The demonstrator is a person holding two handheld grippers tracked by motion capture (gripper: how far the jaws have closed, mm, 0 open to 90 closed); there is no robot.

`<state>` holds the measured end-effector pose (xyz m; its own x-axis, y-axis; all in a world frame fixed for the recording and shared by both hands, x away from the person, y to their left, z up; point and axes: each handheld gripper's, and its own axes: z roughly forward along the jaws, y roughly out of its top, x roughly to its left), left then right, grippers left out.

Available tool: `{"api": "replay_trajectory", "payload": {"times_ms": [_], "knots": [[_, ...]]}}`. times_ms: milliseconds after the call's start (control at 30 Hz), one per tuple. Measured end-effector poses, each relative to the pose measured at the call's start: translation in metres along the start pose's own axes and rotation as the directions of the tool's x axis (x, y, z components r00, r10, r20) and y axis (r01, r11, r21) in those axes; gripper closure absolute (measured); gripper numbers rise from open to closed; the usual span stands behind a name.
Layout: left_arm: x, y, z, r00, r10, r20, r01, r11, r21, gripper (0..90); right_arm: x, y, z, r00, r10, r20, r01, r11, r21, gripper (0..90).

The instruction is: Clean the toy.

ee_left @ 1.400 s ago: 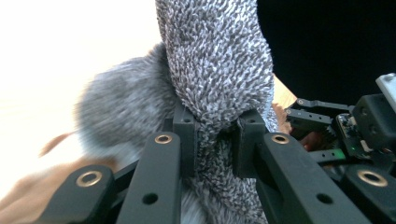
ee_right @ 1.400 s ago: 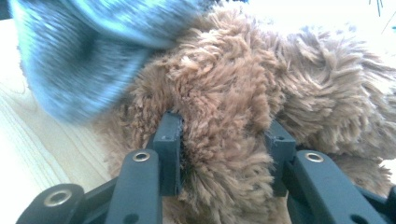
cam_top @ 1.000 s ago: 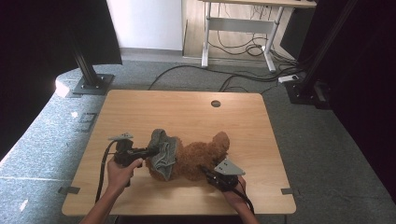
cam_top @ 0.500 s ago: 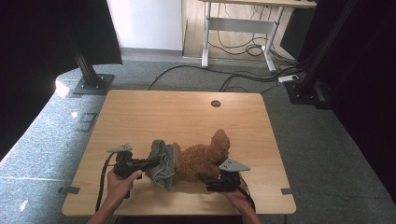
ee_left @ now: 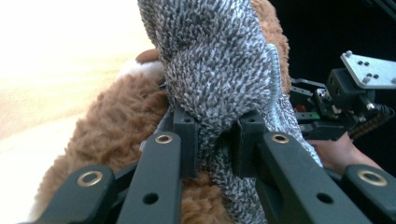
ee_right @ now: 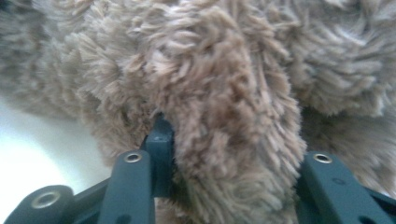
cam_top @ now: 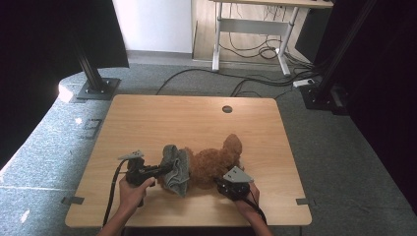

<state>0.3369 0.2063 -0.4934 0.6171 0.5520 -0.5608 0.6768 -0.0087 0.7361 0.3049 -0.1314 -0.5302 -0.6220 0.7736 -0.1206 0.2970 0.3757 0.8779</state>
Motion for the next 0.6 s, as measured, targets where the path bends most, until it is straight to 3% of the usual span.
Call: {"api": "replay_trajectory", "payload": {"times_ms": [33,100,267,367,433,467,500,567,600], "knots": [[0.000,0.004,0.005,1.0000,0.006,-0.006,-0.006,1.0000,0.006,75.3,-0.005,0.000,0.003,0.9988,0.007,0.048,-0.007,1.000,-0.001,56.9],[0.000,0.017,0.023,0.9994,0.027,-0.022,-0.027,0.9994,0.020,75.3,-0.012,-0.002,0.004,0.9962,0.020,0.085,-0.020,1.000,-0.002,56.9],[-0.001,0.026,0.037,0.9983,0.047,-0.034,-0.046,0.9984,0.033,75.2,-0.023,-0.006,0.001,0.9919,0.055,0.114,-0.055,0.998,-0.005,56.9],[-0.003,0.021,0.032,0.9967,0.071,-0.039,-0.069,0.9965,0.048,75.2,-0.023,-0.011,-0.007,0.9955,0.079,0.053,-0.079,0.997,-0.001,54.0],[-0.002,0.018,0.029,0.9973,0.066,-0.033,-0.064,0.9968,0.048,75.1,-0.024,-0.013,-0.009,0.9960,0.085,0.027,-0.085,0.996,-0.003,52.3],[-0.002,0.013,0.024,0.9978,0.061,-0.025,-0.060,0.9971,0.047,75.1,-0.025,-0.014,-0.012,0.9959,0.090,-0.009,-0.090,0.996,-0.001,50.0],[-0.001,0.011,0.022,0.9982,0.057,-0.019,-0.056,0.9974,0.045,75.1,-0.027,-0.016,-0.015,0.9936,0.093,-0.064,-0.093,0.996,0.006,45.1],[-0.001,0.004,0.016,0.9983,0.057,-0.010,-0.057,0.9974,0.045,75.1,-0.029,-0.018,-0.020,0.9913,0.083,-0.102,-0.084,0.996,-0.002,38.5],[-0.002,-0.002,0.011,0.9984,0.056,-0.007,-0.056,0.9976,0.040,75.1,-0.034,-0.017,-0.026,0.9846,0.105,-0.140,-0.110,0.994,-0.026,30.6]]}}
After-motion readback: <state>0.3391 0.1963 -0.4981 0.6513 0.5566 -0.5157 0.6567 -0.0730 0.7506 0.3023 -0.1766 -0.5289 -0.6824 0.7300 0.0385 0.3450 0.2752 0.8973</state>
